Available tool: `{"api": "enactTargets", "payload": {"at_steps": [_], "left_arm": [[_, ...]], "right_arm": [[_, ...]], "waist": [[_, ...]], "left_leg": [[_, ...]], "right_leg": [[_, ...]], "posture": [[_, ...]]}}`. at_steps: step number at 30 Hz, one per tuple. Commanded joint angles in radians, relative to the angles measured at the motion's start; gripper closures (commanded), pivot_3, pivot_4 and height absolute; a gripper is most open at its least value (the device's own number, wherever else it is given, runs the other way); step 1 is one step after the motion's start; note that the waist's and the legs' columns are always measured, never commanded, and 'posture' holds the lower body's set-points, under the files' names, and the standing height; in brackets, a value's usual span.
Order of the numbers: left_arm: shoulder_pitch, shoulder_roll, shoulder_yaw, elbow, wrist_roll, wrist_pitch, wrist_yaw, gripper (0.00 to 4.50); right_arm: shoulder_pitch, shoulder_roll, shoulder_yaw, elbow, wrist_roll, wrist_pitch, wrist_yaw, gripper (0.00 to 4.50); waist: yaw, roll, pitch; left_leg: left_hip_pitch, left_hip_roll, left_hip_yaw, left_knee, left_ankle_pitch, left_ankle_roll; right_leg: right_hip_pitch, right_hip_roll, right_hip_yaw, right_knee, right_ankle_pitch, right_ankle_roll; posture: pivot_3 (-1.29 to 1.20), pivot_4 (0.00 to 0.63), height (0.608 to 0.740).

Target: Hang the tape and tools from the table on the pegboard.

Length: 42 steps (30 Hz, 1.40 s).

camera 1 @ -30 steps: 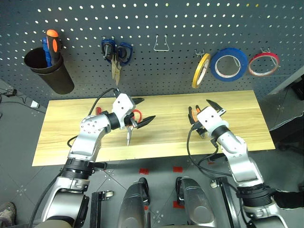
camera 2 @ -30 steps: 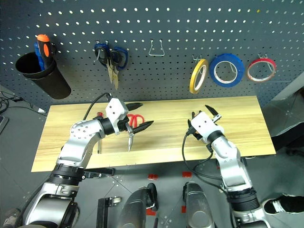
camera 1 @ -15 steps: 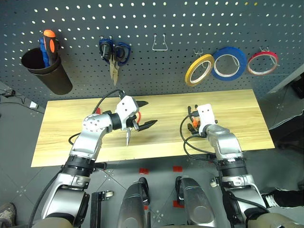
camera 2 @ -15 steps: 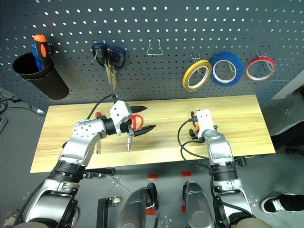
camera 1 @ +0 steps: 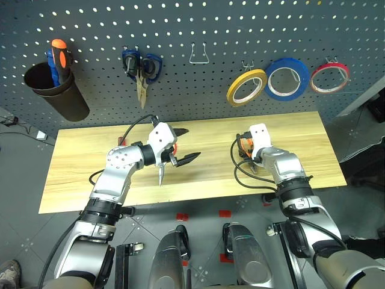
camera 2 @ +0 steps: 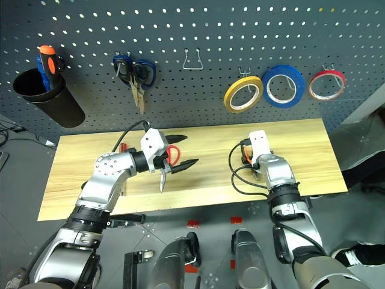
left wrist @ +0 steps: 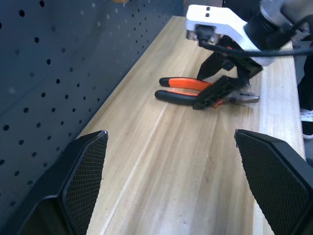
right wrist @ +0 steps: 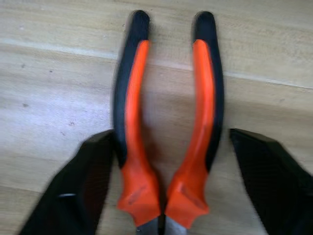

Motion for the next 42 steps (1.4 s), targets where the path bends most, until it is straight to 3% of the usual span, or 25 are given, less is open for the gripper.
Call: {"api": "enactTargets", "payload": {"at_steps": [1,5,11,15,19,25,30,42], "left_arm": [[0.017,0.007,0.018,-0.055,-0.018,0.007,-0.006,0.09],[0.031,0.009,0.023,-0.073,-0.024,0.024,-0.007,0.09],[0.094,0.000,0.096,-0.178,-0.076,0.113,0.073,0.09],[0.157,-0.025,0.171,-0.318,-0.123,0.204,0.191,0.09],[0.202,-0.056,0.208,-0.457,-0.180,0.321,0.281,0.09],[0.225,-0.075,0.218,-0.532,-0.172,0.396,0.393,0.09],[0.142,-0.091,0.209,-0.522,-0.148,0.412,0.468,0.09],[0.019,-0.104,0.157,-0.455,-0.102,0.414,0.502,0.09]], "right_arm": [[0.027,-0.006,-0.022,0.006,0.037,0.069,0.001,1.69],[0.069,0.005,-0.013,-0.103,0.054,0.117,-0.002,1.69],[0.262,0.029,0.127,-0.629,0.053,0.136,0.020,1.69],[0.358,0.037,0.245,-0.959,-0.020,-0.040,-0.038,1.69],[0.296,0.074,0.281,-1.063,-0.076,-0.192,-0.108,1.69],[0.010,0.132,0.245,-0.902,-0.097,-0.424,-0.181,1.69],[-0.224,0.178,0.211,-0.630,-0.072,-0.643,-0.214,1.69],[-0.489,0.223,0.153,-0.068,-0.066,-1.033,-0.286,1.69]], "waist": [[0.001,0.000,0.000],[0.001,0.000,0.000],[-0.001,0.000,0.000],[-0.019,0.000,0.000],[-0.020,-0.001,0.000],[-0.017,-0.001,0.000],[-0.014,-0.001,0.000],[0.015,-0.003,0.001]], "left_leg": [[0.000,0.000,0.000,0.000,0.000,0.000],[0.000,0.000,0.000,0.000,0.000,0.000],[-0.001,0.001,0.003,-0.002,0.000,0.000],[-0.003,0.001,0.006,-0.003,0.000,0.000],[-0.002,0.002,0.006,-0.002,0.000,0.000],[-0.002,0.003,0.007,-0.001,0.000,-0.001],[-0.002,0.003,0.007,-0.002,0.000,-0.001],[-0.002,0.004,0.011,-0.003,0.000,0.000]], "right_leg": [[0.000,0.000,0.000,0.000,0.000,0.000],[0.000,0.000,0.000,0.000,0.000,0.000],[-0.003,0.000,0.003,-0.001,0.000,0.000],[-0.007,0.000,0.006,0.000,0.000,0.001],[-0.007,0.001,0.006,0.000,0.000,0.001],[-0.008,0.002,0.006,0.001,0.000,0.001],[-0.008,0.003,0.005,0.001,0.000,0.000],[-0.010,0.003,0.005,0.000,0.000,0.000]], "posture": [[-0.27,0.371,0.740],[-0.27,0.370,0.740],[-0.27,0.366,0.740],[-0.26,0.369,0.740],[-0.26,0.370,0.740],[-0.21,0.358,0.740],[-0.17,0.354,0.740],[-0.10,0.369,0.740]]}}
